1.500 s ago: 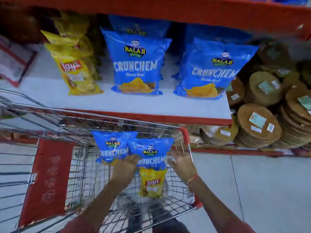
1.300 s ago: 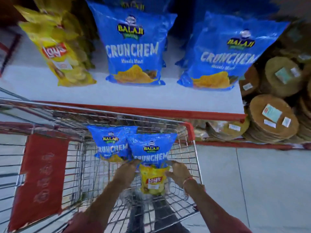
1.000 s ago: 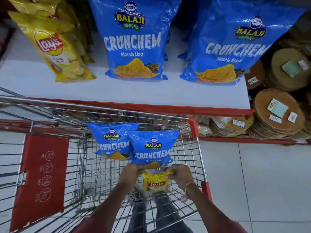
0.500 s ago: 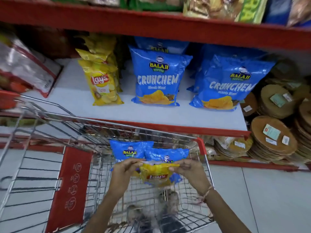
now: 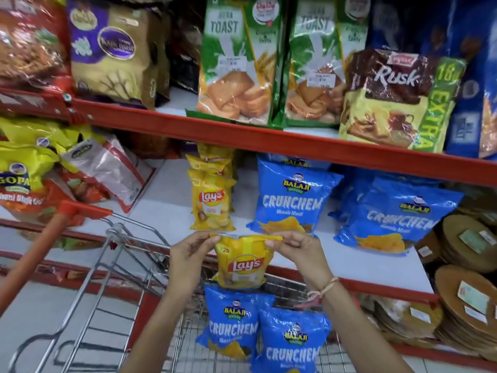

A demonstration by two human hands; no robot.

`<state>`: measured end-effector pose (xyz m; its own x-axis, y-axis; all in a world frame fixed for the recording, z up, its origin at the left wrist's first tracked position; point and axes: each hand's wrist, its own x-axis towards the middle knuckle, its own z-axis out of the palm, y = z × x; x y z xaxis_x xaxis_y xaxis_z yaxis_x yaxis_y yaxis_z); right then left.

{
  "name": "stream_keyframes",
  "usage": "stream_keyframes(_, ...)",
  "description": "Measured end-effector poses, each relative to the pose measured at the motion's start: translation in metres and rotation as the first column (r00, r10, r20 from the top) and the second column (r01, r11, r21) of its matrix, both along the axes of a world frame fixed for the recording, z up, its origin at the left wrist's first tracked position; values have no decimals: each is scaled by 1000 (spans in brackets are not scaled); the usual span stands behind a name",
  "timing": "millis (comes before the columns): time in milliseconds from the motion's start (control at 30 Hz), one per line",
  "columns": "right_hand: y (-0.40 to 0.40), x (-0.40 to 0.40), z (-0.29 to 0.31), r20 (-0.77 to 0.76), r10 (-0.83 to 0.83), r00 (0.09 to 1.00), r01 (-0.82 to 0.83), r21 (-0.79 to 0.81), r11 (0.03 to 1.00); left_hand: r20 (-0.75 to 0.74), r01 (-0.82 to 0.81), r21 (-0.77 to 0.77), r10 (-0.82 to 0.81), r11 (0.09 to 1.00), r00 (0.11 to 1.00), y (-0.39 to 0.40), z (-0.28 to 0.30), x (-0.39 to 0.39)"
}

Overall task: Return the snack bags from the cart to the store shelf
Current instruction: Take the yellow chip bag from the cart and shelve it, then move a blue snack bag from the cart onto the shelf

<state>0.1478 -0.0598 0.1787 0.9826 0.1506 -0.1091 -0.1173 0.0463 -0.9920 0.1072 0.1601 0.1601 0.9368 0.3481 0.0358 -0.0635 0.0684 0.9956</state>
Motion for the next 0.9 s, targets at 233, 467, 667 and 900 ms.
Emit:
stream_keyframes(233, 43, 60, 25, 17, 19, 1000, -20, 72, 997, 66, -51, 7, 51, 999, 997, 40, 31, 71)
stream_keyframes(467, 66, 87, -11, -18, -45, 999, 45, -7, 999, -66, -68, 3, 68, 998, 996, 54, -2, 102)
stream_keyframes(667, 62, 78, -35, -34, -61, 998, 61, -15, 998, -79, -121, 61, 126, 991, 989, 55, -18, 78)
stream_keyframes(900, 2, 0, -77, -121, -82, 989, 77, -47, 996, -177, -45, 48, 53, 998, 983, 15, -62, -5)
